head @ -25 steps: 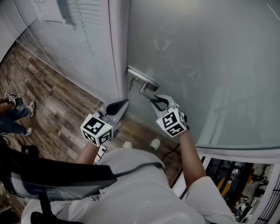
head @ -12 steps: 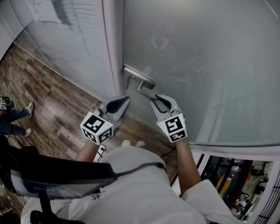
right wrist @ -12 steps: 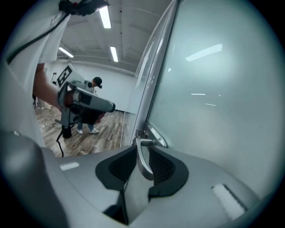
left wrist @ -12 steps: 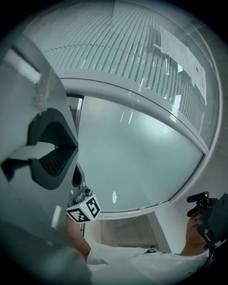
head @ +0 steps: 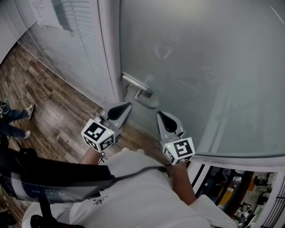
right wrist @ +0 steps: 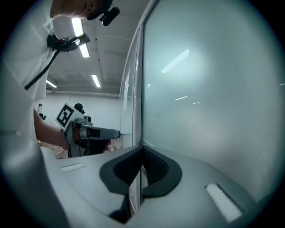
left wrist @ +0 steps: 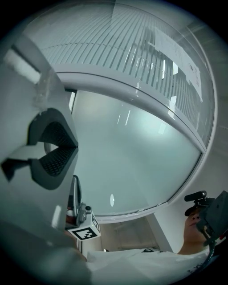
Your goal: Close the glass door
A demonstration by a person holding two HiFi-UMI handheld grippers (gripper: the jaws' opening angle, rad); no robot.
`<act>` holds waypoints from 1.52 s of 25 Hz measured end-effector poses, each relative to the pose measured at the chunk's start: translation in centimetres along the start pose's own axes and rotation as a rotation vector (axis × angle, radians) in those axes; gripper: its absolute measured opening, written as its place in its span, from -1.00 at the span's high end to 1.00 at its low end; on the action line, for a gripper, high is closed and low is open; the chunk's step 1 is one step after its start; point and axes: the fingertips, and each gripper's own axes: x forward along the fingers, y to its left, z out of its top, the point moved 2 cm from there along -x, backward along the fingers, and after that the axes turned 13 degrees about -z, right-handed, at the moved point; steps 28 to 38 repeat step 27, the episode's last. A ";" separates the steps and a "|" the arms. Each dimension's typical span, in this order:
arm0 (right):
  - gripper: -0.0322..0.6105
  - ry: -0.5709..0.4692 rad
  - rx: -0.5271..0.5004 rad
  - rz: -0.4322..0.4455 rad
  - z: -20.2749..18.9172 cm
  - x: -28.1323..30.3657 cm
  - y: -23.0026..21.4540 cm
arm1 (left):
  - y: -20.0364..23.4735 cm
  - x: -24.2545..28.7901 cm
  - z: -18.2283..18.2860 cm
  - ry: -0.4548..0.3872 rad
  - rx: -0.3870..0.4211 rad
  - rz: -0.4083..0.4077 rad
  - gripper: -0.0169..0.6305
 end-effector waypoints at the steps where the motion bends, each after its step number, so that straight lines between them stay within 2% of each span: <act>1: 0.87 -0.005 0.000 -0.003 0.2 -0.1 -0.1 | 0.1 0.1 0.1 0.000 0.000 0.001 0.93; 13: 0.88 -0.007 0.026 0.010 0.1 -1.8 -0.8 | -2.2 1.1 -0.2 0.016 0.001 0.011 0.93; 38: 0.88 -0.003 0.014 0.025 0.5 -2.1 0.2 | -3.2 -0.2 -0.1 0.023 -0.003 0.011 0.93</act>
